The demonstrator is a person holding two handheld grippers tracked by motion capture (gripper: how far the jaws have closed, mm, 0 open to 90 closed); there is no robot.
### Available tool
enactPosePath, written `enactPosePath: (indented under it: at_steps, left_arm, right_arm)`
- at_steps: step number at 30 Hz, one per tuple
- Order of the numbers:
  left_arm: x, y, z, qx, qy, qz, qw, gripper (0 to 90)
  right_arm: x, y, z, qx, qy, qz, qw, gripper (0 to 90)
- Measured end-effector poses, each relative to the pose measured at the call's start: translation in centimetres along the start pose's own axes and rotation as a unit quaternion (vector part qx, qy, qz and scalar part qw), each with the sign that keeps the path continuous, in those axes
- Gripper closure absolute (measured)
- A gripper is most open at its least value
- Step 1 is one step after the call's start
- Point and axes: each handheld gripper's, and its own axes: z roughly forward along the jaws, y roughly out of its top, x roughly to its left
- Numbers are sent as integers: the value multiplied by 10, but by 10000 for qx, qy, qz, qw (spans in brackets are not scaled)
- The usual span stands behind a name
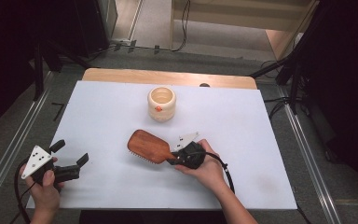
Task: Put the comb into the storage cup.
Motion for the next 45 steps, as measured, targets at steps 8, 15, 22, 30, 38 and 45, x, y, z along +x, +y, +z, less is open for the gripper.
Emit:
enactPosePath:
  at_steps: [8,15,22,30,38,45]
  left_arm:
    - [0,0,0,5,16,2,10000,0]
    - [0,1,1,46,-17,0,10000,0]
    - [-5,3,2,147,19,196,9997,0]
    - [-9,8,3,158,26,340,9993,0]
    - [-25,22,1,-19,-233,408,9989,0]
    - [-48,35,2,-89,-437,551,9975,0]
  right_arm:
    - [-1,-3,-10,-349,-77,122,9993,697]
    - [-1,-6,-19,-614,-183,166,9978,697]
    - [-1,-8,-25,-847,-248,233,9958,696]
    - [1,-14,-32,-1205,-340,300,9917,697]
    - [4,-19,-40,-1486,-447,341,9873,696]
    - [7,-19,-45,-1676,-513,333,9840,696]
